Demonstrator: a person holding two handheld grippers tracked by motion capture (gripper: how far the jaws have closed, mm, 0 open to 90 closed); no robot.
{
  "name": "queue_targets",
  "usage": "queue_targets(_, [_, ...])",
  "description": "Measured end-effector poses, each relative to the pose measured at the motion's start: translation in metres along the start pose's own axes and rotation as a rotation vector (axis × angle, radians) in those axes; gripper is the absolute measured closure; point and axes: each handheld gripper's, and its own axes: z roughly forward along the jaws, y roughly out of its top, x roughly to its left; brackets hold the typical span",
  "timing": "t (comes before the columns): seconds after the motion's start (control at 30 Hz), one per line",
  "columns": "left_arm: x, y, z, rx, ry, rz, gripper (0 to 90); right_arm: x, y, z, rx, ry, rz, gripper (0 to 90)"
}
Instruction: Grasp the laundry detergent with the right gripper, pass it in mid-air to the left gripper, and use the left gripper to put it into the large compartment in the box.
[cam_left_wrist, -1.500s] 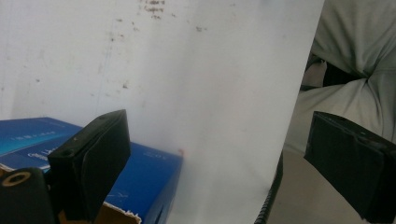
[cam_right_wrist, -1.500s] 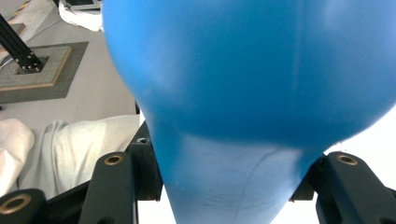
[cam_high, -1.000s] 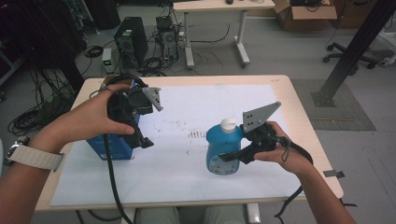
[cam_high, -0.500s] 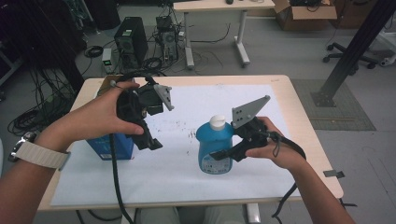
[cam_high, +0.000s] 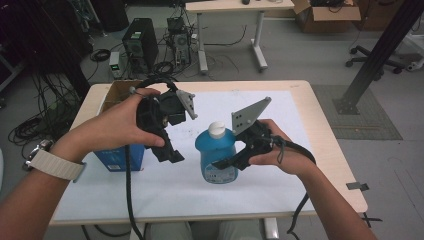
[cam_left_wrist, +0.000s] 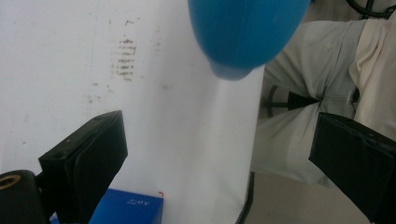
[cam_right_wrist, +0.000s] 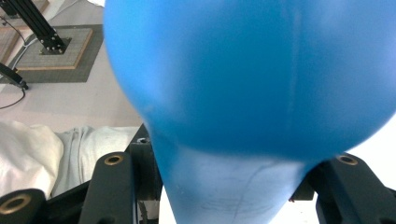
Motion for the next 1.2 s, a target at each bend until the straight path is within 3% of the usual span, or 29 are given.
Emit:
queue_targets(0.37, [-0.003, 0.006, 0.002, -0.008, -0.029, 0.012, 4.6, -0.001, 0.011, 0.015, 0.032, 0.004, -0.024, 44.0])
queue_targets(0.73, [-0.006, 0.013, 0.004, 0.004, -0.028, 0.025, 4.5, 0.001, 0.022, 0.026, 0.043, 0.018, -0.050, 44.0])
queue_targets(1.2, [-0.005, 0.023, 0.009, 0.015, -0.031, 0.043, 4.7, 0.001, 0.028, 0.033, 0.047, 0.028, -0.048, 44.0])
